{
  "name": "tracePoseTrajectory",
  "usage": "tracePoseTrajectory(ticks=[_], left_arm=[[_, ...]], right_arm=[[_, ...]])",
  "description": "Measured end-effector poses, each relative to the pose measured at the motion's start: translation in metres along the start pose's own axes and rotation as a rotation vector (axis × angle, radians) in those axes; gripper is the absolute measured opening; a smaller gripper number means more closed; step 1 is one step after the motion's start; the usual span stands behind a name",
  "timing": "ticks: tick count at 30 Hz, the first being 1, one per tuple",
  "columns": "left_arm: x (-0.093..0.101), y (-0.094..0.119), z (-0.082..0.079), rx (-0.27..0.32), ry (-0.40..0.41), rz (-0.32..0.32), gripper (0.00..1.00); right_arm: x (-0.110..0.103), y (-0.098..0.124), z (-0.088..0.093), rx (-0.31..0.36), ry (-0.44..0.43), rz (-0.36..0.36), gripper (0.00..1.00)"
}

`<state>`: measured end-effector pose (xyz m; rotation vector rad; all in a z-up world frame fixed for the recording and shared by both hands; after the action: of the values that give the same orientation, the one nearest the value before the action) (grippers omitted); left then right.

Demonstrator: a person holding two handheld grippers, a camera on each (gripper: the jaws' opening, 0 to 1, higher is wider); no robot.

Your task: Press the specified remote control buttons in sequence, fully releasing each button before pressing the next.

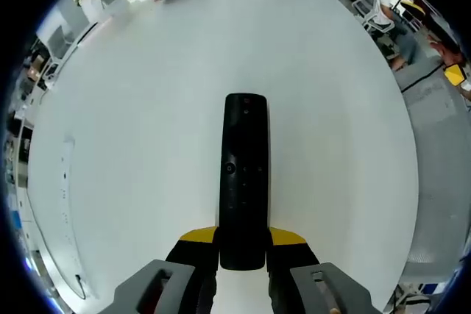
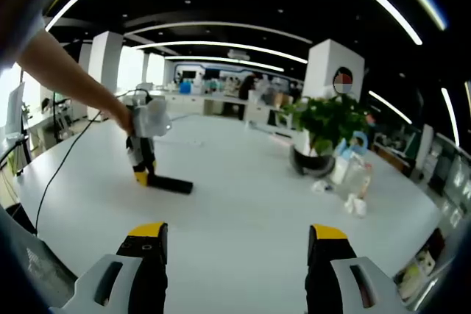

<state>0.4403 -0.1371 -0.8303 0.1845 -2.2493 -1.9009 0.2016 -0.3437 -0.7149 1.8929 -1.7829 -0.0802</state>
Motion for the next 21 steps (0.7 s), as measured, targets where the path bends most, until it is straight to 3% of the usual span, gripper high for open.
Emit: tracePoseTrajectory(ticks=[10, 15, 21], left_arm=[[0.004, 0.003, 0.002, -0.014, -0.004, -0.002, 0.24], [-0.002, 0.002, 0.001, -0.001, 0.005, -0.002, 0.24], [-0.011, 0.001, -0.003, -0.027, -0.017, 0.0, 0.24]], right_arm=[[-0.005, 0.013, 0.004, -0.006, 0.005, -0.004, 0.76], [-0.005, 0.012, 0.006, -0.01, 0.005, -0.005, 0.76], [-0.007, 0.01, 0.007, -0.018, 0.009, -0.012, 0.75]])
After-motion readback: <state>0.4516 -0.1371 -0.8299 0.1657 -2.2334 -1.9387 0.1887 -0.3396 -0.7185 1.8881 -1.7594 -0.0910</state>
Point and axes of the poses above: the point that each gripper's makers call its tool centre point, and the gripper's own axes: y roughly backward along the fingers, x roughly to its right, z roughly out of its underside, the point moved 4 cm from there along y, roughly backward along the fingers, and after that the axes turned 10 degrees about y, right-handed, at the moved point
